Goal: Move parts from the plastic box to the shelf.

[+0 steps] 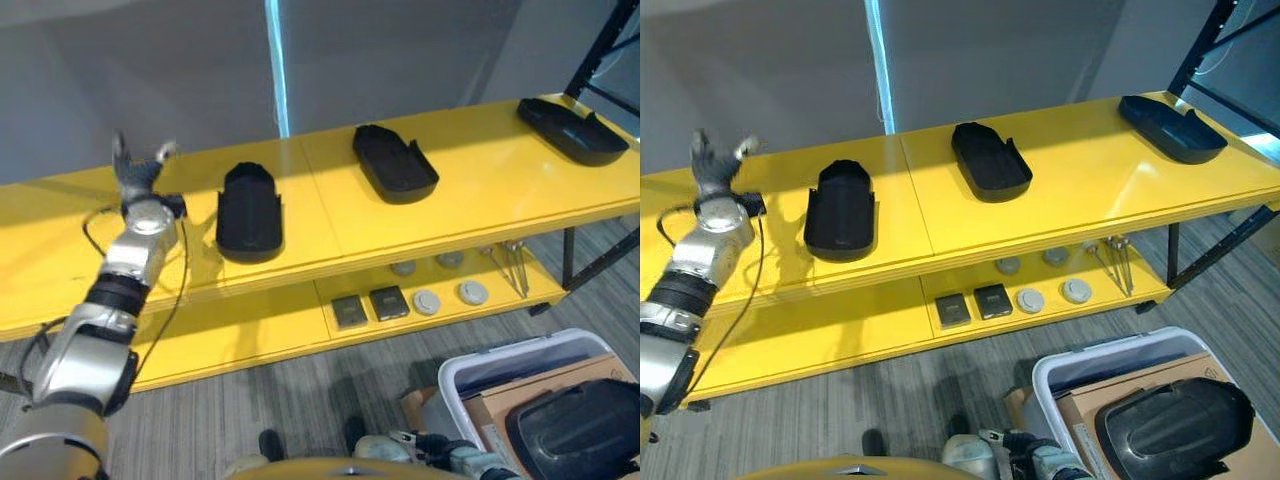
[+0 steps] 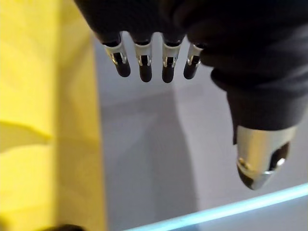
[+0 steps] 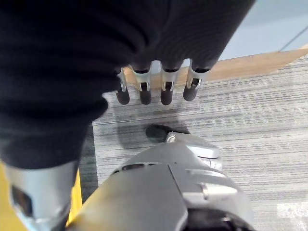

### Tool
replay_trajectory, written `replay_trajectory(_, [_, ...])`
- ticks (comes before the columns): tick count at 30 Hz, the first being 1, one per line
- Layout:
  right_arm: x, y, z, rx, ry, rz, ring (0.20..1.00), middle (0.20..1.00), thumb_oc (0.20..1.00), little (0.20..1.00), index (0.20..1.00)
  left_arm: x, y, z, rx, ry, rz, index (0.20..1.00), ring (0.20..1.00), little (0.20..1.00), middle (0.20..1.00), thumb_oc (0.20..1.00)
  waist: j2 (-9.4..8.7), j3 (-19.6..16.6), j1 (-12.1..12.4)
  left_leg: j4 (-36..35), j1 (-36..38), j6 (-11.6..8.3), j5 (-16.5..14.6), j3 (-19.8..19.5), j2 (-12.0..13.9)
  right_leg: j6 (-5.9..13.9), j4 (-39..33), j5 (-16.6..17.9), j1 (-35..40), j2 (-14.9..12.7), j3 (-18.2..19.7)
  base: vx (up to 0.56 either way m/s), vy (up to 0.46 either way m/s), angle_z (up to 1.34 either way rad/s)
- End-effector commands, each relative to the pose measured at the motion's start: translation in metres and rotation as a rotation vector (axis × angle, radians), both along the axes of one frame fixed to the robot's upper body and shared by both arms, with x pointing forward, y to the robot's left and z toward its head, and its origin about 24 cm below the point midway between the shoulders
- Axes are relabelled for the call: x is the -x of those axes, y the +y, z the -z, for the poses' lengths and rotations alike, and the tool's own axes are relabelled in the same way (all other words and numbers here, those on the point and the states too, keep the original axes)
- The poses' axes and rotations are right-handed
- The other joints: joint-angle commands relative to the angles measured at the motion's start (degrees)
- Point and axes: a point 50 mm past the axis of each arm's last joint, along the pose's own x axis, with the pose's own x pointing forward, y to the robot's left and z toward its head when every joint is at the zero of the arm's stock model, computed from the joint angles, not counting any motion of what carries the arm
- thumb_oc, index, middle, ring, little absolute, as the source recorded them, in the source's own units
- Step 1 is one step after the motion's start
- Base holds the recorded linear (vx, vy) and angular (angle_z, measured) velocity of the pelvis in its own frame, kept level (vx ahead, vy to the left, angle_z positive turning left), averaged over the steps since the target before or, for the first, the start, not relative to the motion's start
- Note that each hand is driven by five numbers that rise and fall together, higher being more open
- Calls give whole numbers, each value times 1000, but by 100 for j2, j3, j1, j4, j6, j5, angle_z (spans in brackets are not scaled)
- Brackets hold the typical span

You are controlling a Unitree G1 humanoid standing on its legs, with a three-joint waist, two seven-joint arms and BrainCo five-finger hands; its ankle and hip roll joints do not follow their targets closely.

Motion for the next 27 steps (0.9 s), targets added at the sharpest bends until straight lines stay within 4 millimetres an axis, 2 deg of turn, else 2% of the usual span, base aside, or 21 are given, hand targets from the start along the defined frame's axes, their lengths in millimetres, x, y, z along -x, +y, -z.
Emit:
replay_trajectory(1, [11, 0, 5, 9, 97, 6, 1000, 1000, 1000, 1000, 1000, 28, -39, -57, -74, -330, 363, 200, 200, 200, 200, 200, -5, 72, 289, -9, 260, -415, -708, -138, 421, 268, 20, -1088, 523, -222, -238, -64, -2, 1])
replay_trajectory(3, [15, 1, 7, -1, 109, 20, 1000, 1000, 1000, 1000, 1000, 41, -47, -45, -74, -331, 435, 200, 200, 200, 200, 200, -34, 70, 376, -9, 284, -396, -727, -191, 418, 249, 20, -1100, 561, -229, -281, -28, 0, 3])
replay_trajectory(4, [19, 4, 8, -11, 110, 29, 1000, 1000, 1000, 1000, 1000, 51, -51, -31, -48, -313, 501, 200, 200, 200, 200, 200, -63, 77, 454, -9, 306, -370, -755, -238, 408, 242, 20, -1112, 602, -233, -310, -21, 8, 10])
replay_trajectory(5, [22, 8, 10, -22, 105, 41, 1000, 1000, 1000, 1000, 1000, 67, -56, -8, -30, -286, 556, 200, 200, 200, 200, 200, -98, 83, 543, -9, 327, -346, -769, -294, 397, 238, 20, -1115, 639, -237, -330, -14, 14, 14])
replay_trajectory(6, [23, 9, 11, -25, 102, 43, 1000, 1000, 1000, 1000, 1000, 71, -57, -2, -27, -279, 568, 200, 200, 200, 200, 200, -109, 86, 571, -9, 330, -340, -774, -312, 392, 239, 20, -1114, 646, -239, -335, -12, 33, 18])
replay_trajectory(7, [25, 12, 11, -31, 100, 43, 1000, 1000, 1000, 1000, 1000, 82, -57, 13, -17, -268, 588, 200, 200, 200, 200, 200, -130, 93, 650, -9, 335, -320, -789, -358, 375, 234, 20, -1111, 664, -241, -352, -11, 32, 19])
replay_trajectory(11, [34, 9, 13, -30, 121, 37, 1000, 1000, 1000, 1000, 1000, 104, -49, 40, 66, -238, 609, 200, 200, 200, 200, 200, -145, 107, 819, -9, 306, -294, -808, -430, 353, 215, 20, -1111, 676, -245, -420, -19, 55, 12])
replay_trajectory(13, [37, 8, 13, -47, 123, 106, 1000, 1000, 1000, 1000, 1000, 114, -55, 50, 70, -208, 668, 200, 200, 200, 200, 200, -161, 136, 914, -9, 271, -285, -811, -479, 335, 218, 20, -1083, 681, -244, -478, -24, 29, 28])
replay_trajectory(17, [32, 8, 12, -54, 107, 109, 1000, 1000, 1000, 1000, 1000, 124, -71, 78, 98, -73, 784, 200, 200, 200, 200, 200, -152, 169, 1003, -9, 190, -290, -807, -533, 308, 233, 20, -1065, 668, -253, -595, -6, 16, 19])
replay_trajectory(19, [30, 8, 12, -56, 101, 109, 1000, 1000, 1000, 1000, 1000, 125, -74, 83, 103, -48, 799, 200, 200, 200, 200, 200, -146, 174, 1007, -9, 174, -291, -802, -541, 301, 235, 20, -1060, 660, -254, -605, 10, 10, 13])
replay_trajectory(21, [22, 8, 10, -63, 73, 116, 1000, 1000, 1000, 1000, 1000, 129, -83, 99, 124, 17, 835, 200, 200, 200, 200, 200, -118, 211, 1005, -9, 133, -277, -806, -549, 275, 237, 20, -1059, 626, -261, -613, 44, 17, 1])
replay_trajectory(27, [15, 9, 8, -63, 50, 130, 1000, 1000, 1000, 1000, 1000, 128, -88, 116, 133, 89, 816, 200, 200, 200, 200, 200, -51, 282, 908, -9, 58, -278, -789, -492, 258, 257, 20, -1042, 511, -259, -534, 62, 13, 0])
